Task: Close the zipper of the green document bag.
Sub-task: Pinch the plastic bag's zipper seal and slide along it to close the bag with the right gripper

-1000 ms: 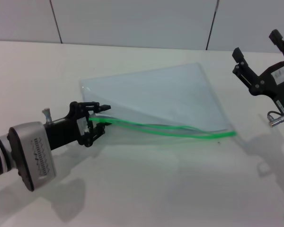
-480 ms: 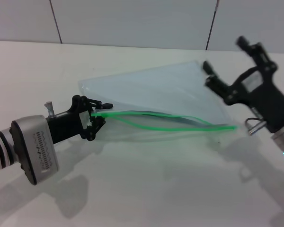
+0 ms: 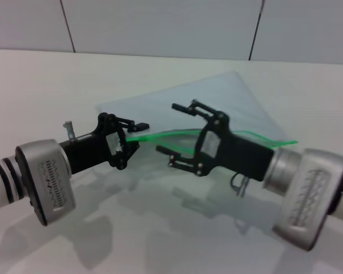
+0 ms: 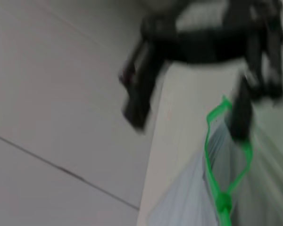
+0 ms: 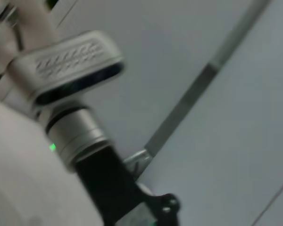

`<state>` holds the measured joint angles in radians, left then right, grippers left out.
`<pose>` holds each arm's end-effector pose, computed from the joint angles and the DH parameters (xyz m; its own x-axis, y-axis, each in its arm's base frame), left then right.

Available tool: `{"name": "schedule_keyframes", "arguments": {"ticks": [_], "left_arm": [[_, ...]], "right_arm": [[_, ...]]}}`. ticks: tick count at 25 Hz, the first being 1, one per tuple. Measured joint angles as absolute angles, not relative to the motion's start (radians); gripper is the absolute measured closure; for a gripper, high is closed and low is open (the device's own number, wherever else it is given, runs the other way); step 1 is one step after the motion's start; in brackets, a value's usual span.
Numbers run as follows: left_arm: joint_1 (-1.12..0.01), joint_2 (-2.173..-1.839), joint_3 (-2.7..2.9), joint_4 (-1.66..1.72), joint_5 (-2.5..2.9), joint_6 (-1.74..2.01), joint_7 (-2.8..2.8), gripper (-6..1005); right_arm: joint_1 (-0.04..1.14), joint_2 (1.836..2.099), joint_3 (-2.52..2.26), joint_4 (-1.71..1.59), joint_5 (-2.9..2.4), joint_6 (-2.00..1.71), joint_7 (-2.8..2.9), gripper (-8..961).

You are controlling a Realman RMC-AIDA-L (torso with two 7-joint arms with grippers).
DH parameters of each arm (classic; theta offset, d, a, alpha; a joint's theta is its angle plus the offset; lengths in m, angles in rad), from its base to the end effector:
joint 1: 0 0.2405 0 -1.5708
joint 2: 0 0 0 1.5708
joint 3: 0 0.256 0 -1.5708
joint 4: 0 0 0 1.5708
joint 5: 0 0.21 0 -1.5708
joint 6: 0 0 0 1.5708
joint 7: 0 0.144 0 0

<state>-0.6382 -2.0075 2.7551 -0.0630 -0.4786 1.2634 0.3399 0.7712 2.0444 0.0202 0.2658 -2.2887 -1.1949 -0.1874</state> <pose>-0.2923 0.3393 -0.0451 0.8137 -0.5763 -0.0759 -0.4462 -0.5356 -0.7169 0.1883 0.3280 -0.1167 0.7713 0.5383 -0.3395 0.2276 -0.7315 -0.6427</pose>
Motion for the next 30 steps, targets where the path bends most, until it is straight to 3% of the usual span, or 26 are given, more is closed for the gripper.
{"name": "schedule_keyframes", "arguments": {"ticks": [7, 21, 25, 30], "left_arm": [[-0.650, -2.011, 2.756, -0.055, -0.473, 1.277, 0.340, 942], [-0.648, -2.017, 2.758, -0.054, -0.459, 1.307, 0.340, 937], [-0.645, -2.017, 2.758, -0.054, -0.459, 1.312, 0.341, 936], [-0.643, -2.017, 2.758, -0.054, -0.459, 1.312, 0.343, 934]], "right_arm": [[0.792, 2.046, 0.027, 0.338, -2.291, -1.091, -0.372, 170], [0.795, 2.046, 0.042, 0.343, -2.287, -1.048, -0.436, 488], [0.793, 2.046, 0.042, 0.344, -2.288, -1.047, -0.439, 652], [0.791, 2.046, 0.042, 0.344, -2.291, -1.047, -0.439, 731]]}}
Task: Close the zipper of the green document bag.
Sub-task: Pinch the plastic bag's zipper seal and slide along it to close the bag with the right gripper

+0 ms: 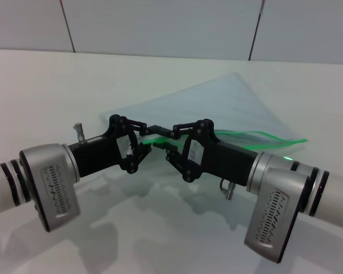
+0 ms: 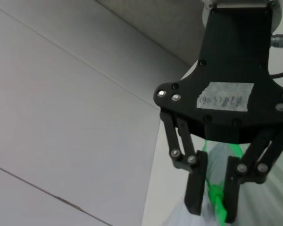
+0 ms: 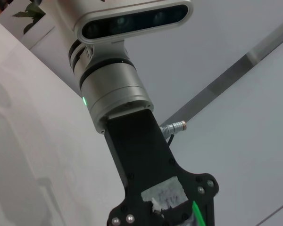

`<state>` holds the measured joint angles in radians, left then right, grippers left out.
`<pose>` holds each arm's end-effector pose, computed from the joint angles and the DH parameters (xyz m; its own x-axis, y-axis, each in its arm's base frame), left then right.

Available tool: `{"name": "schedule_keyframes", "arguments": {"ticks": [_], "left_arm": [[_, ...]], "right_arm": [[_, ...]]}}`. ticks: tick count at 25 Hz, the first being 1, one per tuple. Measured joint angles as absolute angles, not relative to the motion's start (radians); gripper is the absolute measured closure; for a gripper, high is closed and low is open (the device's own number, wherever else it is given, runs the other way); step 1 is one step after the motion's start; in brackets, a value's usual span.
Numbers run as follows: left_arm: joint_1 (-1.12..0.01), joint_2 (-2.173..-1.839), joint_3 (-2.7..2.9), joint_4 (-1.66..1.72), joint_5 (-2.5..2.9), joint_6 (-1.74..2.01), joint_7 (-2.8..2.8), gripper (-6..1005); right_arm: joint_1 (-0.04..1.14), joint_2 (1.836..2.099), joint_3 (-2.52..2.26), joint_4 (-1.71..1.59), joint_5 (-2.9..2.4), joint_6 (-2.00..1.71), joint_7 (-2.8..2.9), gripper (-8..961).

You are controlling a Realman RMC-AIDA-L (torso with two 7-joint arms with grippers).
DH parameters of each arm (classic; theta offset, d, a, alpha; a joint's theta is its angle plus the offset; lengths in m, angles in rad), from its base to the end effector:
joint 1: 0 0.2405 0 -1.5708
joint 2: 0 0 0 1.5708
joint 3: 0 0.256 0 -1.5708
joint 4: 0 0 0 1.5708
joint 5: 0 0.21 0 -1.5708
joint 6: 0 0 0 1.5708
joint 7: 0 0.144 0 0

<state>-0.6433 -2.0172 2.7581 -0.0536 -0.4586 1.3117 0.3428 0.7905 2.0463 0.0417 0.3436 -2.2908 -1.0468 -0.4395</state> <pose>-0.2805 0.3338 -0.0517 0.7841 -0.6200 -0.0275 -0.4489 -0.5360 -0.7150 0.1830 0.3282 -0.1353 0.7453 0.6491 -0.1525 0.4081 -0.6250 -0.6654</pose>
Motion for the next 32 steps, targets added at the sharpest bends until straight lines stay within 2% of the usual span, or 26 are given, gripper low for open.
{"name": "schedule_keyframes", "arguments": {"ticks": [7, 21, 26, 32], "left_arm": [[-0.643, -2.017, 2.758, -0.054, -0.459, 1.312, 0.342, 932], [-0.641, -2.016, 2.758, -0.054, -0.459, 1.311, 0.341, 927], [-0.640, -2.016, 2.758, -0.054, -0.458, 1.311, 0.343, 926], [-0.638, -2.017, 2.758, -0.054, -0.451, 1.312, 0.343, 923]], "right_arm": [[0.787, 2.046, 0.038, 0.356, -2.292, -1.046, -0.468, 817], [0.781, 2.046, 0.041, 0.384, -2.291, -1.042, -0.537, 823], [0.779, 2.046, 0.042, 0.387, -2.287, -1.033, -0.546, 880], [0.765, 2.046, 0.047, 0.387, -2.261, -1.032, -0.548, 880]]}}
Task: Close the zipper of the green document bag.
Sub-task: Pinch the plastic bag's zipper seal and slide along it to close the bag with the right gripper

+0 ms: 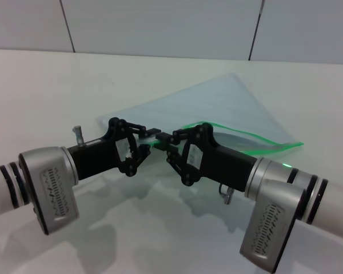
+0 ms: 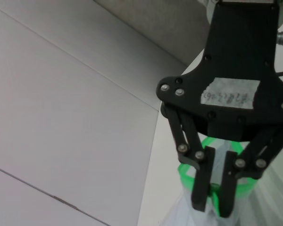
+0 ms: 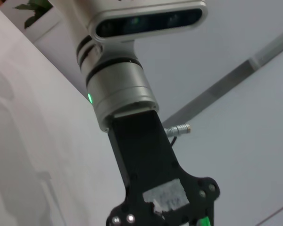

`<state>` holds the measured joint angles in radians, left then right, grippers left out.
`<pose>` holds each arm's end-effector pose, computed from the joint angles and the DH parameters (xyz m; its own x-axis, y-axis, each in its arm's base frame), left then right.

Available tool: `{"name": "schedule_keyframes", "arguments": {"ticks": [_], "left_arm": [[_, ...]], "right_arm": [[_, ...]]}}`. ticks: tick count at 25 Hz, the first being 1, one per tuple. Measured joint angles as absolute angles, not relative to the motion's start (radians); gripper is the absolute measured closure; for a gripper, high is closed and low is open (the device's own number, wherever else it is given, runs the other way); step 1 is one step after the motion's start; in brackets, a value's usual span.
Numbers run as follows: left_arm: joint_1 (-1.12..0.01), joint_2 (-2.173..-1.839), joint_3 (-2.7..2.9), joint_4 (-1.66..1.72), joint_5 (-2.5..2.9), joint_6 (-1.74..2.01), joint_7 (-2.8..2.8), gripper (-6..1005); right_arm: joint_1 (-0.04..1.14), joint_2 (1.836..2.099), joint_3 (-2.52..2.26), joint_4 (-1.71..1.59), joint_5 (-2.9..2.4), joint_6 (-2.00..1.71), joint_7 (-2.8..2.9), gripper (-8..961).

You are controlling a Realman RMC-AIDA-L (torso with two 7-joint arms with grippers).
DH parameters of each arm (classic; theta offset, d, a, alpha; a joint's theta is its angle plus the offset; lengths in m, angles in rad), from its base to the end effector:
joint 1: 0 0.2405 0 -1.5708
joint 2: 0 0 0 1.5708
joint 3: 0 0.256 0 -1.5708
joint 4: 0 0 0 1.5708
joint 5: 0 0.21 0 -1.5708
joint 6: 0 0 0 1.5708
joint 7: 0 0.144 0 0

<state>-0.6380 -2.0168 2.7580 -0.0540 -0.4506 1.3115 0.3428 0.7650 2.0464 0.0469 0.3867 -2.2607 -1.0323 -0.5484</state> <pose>-0.2827 0.3316 -0.0523 0.7855 -0.6182 -0.0280 -0.4511 -0.5410 -0.7098 0.1841 0.3204 -0.1393 0.7320 0.6717 -0.1140 0.4296 -0.5849 -0.6880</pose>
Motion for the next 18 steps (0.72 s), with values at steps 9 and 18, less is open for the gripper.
{"name": "schedule_keyframes", "arguments": {"ticks": [9, 18], "left_arm": [[-0.629, -2.014, 2.758, -0.054, -0.449, 1.313, 0.344, 920], [-0.627, -2.012, 2.758, -0.054, -0.452, 1.311, 0.348, 917]], "right_arm": [[0.725, 2.044, 0.100, 0.386, -2.260, -1.032, -0.584, 879], [0.712, 2.041, 0.092, 0.384, -2.264, -1.032, -0.585, 880]]}}
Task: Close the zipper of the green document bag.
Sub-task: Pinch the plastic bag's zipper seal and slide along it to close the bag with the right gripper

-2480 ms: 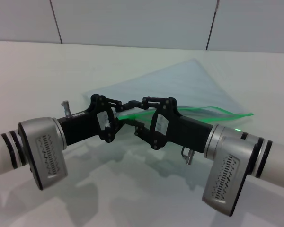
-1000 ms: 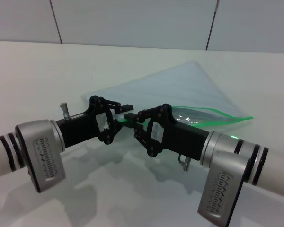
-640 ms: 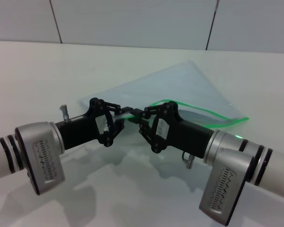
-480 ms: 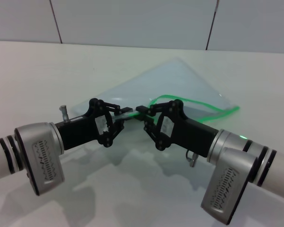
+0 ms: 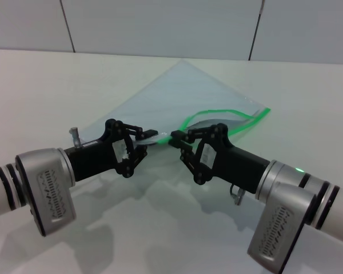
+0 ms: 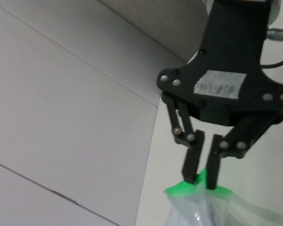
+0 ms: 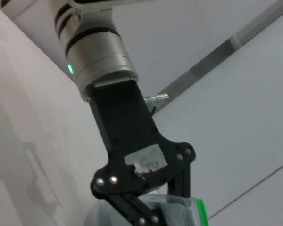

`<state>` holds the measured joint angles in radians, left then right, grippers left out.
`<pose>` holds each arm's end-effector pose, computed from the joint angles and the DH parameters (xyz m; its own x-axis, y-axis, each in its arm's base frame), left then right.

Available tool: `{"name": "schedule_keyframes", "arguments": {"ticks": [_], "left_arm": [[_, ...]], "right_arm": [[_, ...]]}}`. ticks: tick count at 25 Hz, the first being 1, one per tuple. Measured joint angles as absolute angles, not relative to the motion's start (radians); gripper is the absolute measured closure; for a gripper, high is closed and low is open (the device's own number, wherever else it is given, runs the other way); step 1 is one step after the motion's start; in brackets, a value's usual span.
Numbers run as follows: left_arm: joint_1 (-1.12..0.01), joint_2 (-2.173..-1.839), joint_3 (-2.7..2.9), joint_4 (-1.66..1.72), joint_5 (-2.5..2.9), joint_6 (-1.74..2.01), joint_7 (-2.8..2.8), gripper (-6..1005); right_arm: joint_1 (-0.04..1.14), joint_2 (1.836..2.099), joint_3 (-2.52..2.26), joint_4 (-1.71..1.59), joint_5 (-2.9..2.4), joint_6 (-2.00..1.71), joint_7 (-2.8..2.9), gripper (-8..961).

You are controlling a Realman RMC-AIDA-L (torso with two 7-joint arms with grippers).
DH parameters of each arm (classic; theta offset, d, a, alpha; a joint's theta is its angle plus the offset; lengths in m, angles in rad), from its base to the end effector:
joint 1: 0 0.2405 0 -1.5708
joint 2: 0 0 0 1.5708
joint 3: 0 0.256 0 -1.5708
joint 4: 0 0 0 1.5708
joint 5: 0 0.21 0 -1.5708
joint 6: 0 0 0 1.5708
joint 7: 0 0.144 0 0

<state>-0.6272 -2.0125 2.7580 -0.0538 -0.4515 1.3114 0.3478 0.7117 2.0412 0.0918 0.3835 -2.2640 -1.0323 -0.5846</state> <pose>-0.2872 0.3294 -0.0504 0.7900 -0.6120 -0.0358 -0.4510 -0.5408 -0.7100 0.1996 0.3189 -0.1330 0.7620 0.6425 -0.0807 0.4020 -0.5671 -0.7189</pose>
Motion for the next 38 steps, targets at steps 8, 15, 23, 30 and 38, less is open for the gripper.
{"name": "schedule_keyframes", "arguments": {"ticks": [8, 15, 23, 30, 38], "left_arm": [[-0.627, -2.013, 2.758, -0.054, -0.450, 1.311, 0.348, 915], [-0.629, -2.016, 2.758, -0.054, -0.439, 1.311, 0.350, 912], [-0.629, -2.017, 2.758, -0.054, -0.432, 1.311, 0.350, 909], [-0.628, -2.017, 2.758, -0.054, -0.423, 1.312, 0.350, 907], [-0.626, -2.017, 2.758, -0.054, -0.409, 1.312, 0.350, 904]], "right_arm": [[0.710, 2.043, 0.081, 0.394, -2.269, -1.032, -0.625, 880], [0.718, 2.043, 0.081, 0.396, -2.269, -1.032, -0.643, 882], [0.719, 2.043, 0.081, 0.413, -2.270, -1.010, -0.661, 882], [0.717, 2.042, 0.088, 0.413, -2.267, -1.002, -0.663, 880], [0.712, 2.042, 0.100, 0.404, -2.260, -0.982, -0.664, 879]]}}
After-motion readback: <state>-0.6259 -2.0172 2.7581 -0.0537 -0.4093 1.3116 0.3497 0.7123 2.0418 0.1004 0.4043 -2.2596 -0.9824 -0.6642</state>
